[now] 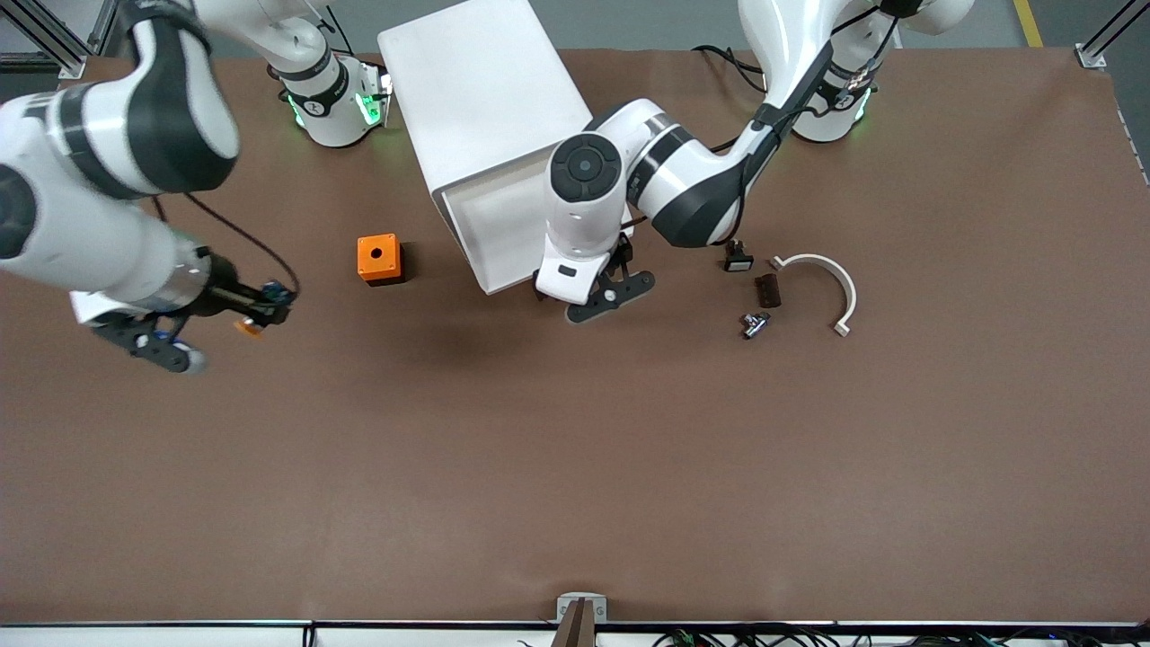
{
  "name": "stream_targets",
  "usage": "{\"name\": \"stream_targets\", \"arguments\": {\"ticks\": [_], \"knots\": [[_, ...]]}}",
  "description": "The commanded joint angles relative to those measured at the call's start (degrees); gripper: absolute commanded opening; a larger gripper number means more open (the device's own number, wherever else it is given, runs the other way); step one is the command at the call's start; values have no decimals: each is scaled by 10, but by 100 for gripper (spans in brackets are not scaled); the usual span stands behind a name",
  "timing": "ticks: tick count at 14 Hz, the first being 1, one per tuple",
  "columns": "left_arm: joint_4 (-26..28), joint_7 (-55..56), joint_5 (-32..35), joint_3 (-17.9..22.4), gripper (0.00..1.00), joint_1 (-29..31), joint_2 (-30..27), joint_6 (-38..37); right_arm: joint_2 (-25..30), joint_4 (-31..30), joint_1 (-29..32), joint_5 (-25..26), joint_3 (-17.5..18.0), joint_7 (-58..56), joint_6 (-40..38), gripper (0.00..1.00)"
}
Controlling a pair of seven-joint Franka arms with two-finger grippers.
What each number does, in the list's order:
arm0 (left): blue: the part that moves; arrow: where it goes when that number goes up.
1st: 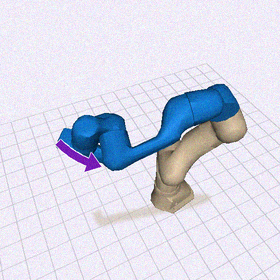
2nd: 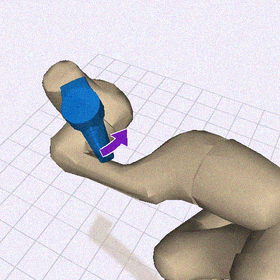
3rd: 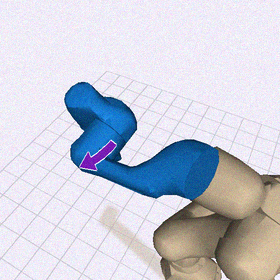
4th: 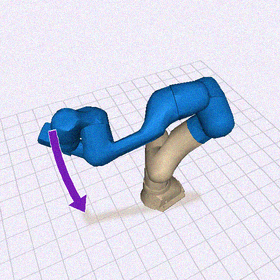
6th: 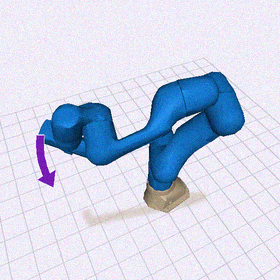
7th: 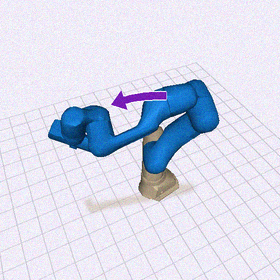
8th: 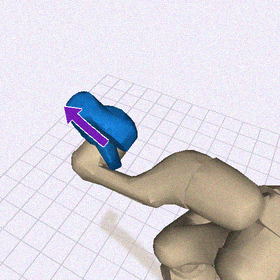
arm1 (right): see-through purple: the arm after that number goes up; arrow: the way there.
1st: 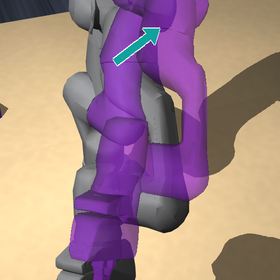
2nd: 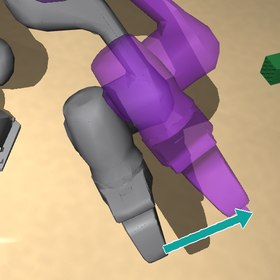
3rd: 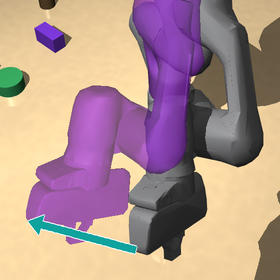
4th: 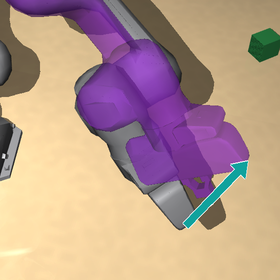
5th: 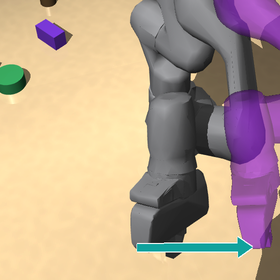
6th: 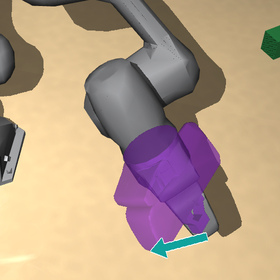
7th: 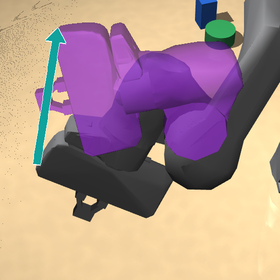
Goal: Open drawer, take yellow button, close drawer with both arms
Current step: 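Place the button with the right gripper while the left gripper pushes the drawer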
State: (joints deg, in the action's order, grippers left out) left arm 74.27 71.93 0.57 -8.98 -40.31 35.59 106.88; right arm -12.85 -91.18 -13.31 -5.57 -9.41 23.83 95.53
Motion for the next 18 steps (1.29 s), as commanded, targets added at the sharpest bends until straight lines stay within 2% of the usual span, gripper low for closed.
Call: {"name": "stream_targets", "arguments": {"ticks": [1, 4, 10, 15, 18], "knots": [[1, 7, 16, 0, 99, -11, 1, -4, -19, -6, 69, 1, 12, -134, 35, 1], [1, 8, 15, 0, 99, -25, 1, -6, -55, -15, 122, 2, 12, -254, 91, 2], [1, 33, 7, -2, 99, -54, -3, -15, -133, -14, 181, 6, 12, -385, 200, 2], [0, 41, -18, -19, 99, -56, -3, -26, -199, -14, 205, 6, 12, -424, 293, 2], [-1, 42, -78, -19, 99, -57, -3, -26, -234, -15, 210, 6, 12, -426, 343, 2]]}}
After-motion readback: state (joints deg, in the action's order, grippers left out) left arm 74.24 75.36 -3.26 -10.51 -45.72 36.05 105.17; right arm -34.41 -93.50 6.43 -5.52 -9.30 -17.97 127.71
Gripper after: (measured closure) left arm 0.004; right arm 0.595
